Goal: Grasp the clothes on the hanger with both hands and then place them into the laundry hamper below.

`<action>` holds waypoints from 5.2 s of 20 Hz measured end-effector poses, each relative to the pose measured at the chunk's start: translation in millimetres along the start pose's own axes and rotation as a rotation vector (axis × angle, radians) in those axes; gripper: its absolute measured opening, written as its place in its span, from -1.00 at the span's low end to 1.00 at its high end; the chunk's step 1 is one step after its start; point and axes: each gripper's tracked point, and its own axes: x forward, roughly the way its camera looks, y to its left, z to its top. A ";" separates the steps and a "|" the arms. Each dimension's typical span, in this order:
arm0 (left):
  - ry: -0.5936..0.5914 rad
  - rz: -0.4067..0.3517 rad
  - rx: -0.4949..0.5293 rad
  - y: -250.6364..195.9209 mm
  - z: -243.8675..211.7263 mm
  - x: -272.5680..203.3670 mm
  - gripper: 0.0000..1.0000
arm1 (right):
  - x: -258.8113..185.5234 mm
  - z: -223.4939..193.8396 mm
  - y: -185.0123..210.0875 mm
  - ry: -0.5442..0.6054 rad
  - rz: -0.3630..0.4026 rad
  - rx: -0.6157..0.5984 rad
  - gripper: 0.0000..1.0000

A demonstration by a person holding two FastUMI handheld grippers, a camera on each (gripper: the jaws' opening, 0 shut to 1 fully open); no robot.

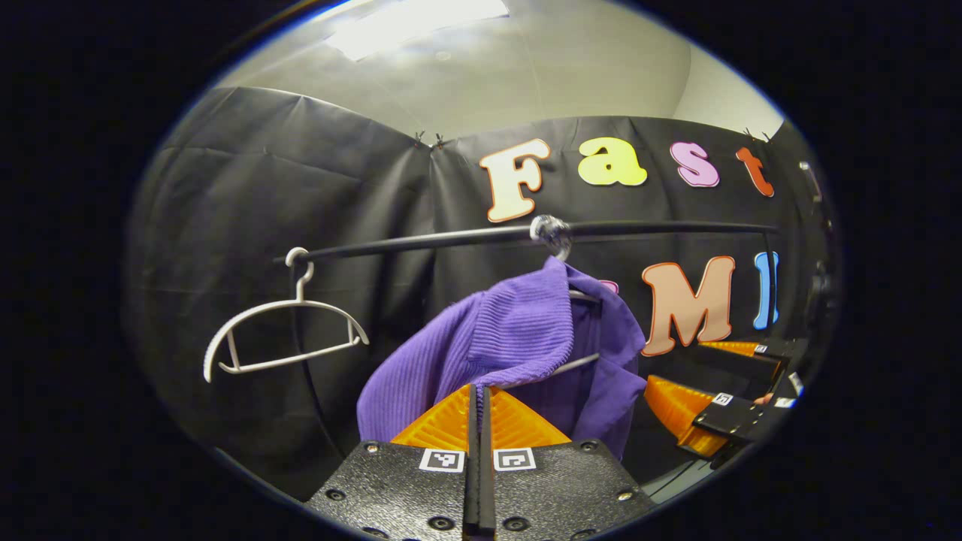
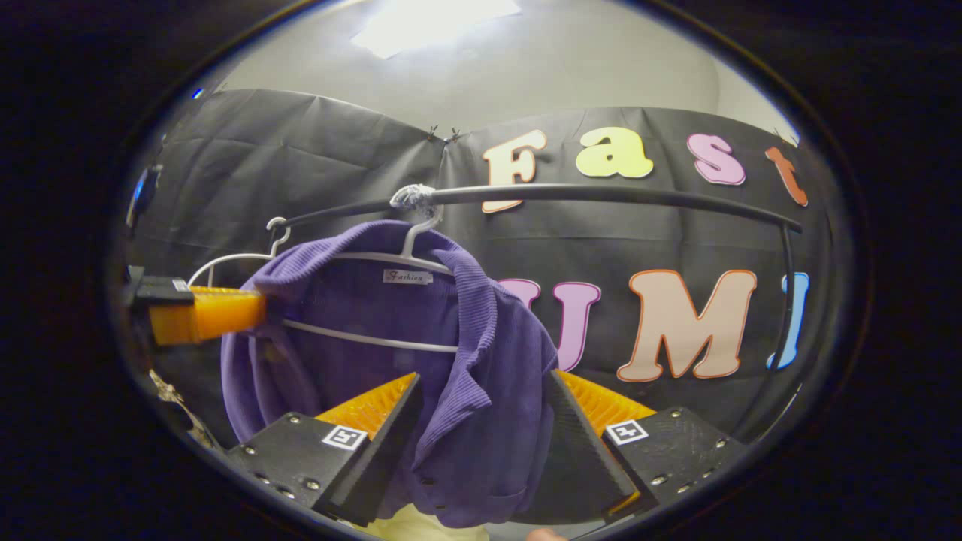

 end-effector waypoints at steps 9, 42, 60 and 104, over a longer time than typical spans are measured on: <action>-0.099 0.074 0.027 28.8 52.5 -6.8 -1.00 | 56.5 -35.9 21.3 0.096 -0.027 0.087 0.99; -0.109 0.232 0.143 116.3 54.4 21.1 -0.95 | 89.2 -9.9 -77.6 0.075 -0.387 -0.015 -0.93; -0.073 0.309 0.258 158.0 11.7 17.9 -1.00 | 119.8 -14.7 -57.7 0.074 -0.296 -0.051 -0.89; 0.028 0.230 0.221 128.7 -37.1 -3.1 -1.00 | 60.5 -127.0 9.4 0.286 -0.086 -0.025 -0.96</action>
